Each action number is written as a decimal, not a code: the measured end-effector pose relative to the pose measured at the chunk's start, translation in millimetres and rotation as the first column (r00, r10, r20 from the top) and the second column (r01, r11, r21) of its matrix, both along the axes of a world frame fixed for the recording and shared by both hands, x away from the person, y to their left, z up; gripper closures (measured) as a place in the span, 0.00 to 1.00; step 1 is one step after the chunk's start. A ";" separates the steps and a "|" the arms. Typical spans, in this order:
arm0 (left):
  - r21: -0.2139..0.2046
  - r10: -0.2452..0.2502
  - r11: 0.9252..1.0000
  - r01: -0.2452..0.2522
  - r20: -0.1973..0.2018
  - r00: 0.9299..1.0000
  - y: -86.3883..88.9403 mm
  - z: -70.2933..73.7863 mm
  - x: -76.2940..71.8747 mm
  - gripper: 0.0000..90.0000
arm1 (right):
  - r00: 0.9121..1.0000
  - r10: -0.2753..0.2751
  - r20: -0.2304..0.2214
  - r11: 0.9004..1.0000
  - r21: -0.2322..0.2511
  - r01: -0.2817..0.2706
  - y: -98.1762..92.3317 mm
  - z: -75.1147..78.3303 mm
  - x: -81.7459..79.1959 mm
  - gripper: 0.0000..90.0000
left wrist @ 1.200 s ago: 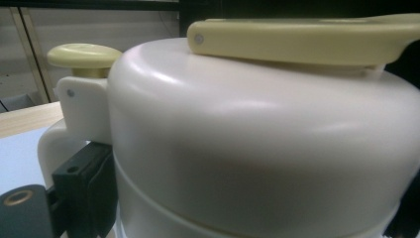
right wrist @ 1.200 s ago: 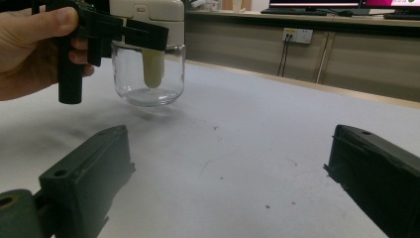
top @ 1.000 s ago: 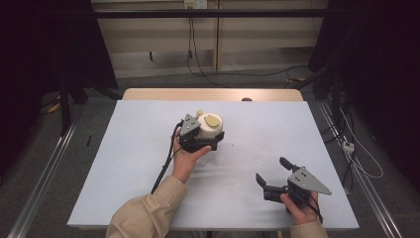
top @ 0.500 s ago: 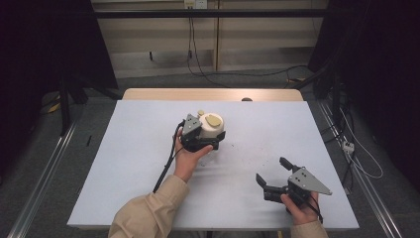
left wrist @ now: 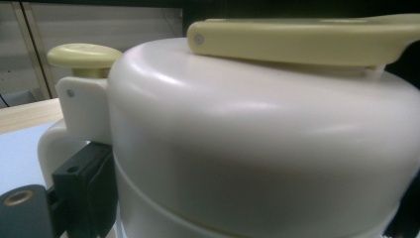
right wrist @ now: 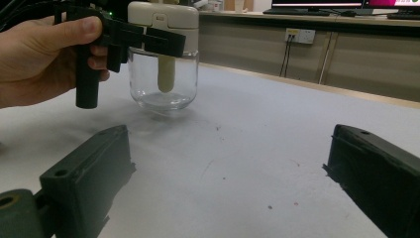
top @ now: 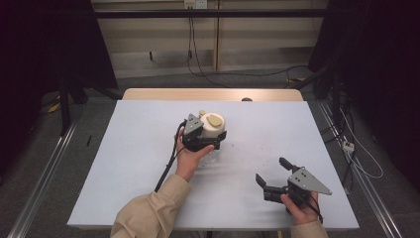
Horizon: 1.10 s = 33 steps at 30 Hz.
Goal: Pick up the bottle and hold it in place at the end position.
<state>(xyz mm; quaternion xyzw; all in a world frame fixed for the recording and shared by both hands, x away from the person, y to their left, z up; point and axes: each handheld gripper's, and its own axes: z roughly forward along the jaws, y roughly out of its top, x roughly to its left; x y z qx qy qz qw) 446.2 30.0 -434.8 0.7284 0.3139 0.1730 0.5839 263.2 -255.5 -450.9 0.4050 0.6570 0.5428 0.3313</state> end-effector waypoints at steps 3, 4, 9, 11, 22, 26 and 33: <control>0.001 0.000 1.000 0.000 0.002 1.000 -1.2 0.9 0.3 0.07 | 1.000 -0.001 0.000 1.000 0.002 0.001 -0.4 0.2 -0.3 0.03; 0.003 -0.003 1.000 0.003 0.003 1.000 -1.7 1.2 0.2 0.07 | 1.000 -0.001 0.001 1.000 0.001 0.001 -0.4 0.2 -0.3 0.03; 0.011 -0.002 1.000 0.002 0.006 1.000 -4.4 0.6 0.4 0.07 | 1.000 0.001 0.000 1.000 0.001 -0.001 -0.3 0.2 -0.4 0.03; 0.007 -0.001 1.000 0.001 0.004 1.000 -6.1 -0.5 0.4 0.07 | 1.000 -0.002 0.000 1.000 0.002 0.002 -0.6 0.2 -0.5 0.03; 0.034 -0.007 0.999 0.007 0.001 1.000 -11.7 -7.0 1.4 0.07 | 1.000 0.001 0.002 1.000 0.003 -0.001 -0.6 0.4 -0.8 0.03; 0.039 -0.007 0.999 0.007 0.002 1.000 -14.2 -8.8 2.4 0.07 | 1.000 0.000 0.002 1.000 0.003 0.000 -0.7 0.5 -0.9 0.03; 0.040 -0.016 0.999 0.016 0.000 1.000 -19.0 -10.5 2.4 0.07 | 1.000 0.000 0.001 1.000 0.006 0.000 -1.3 0.2 -0.6 0.03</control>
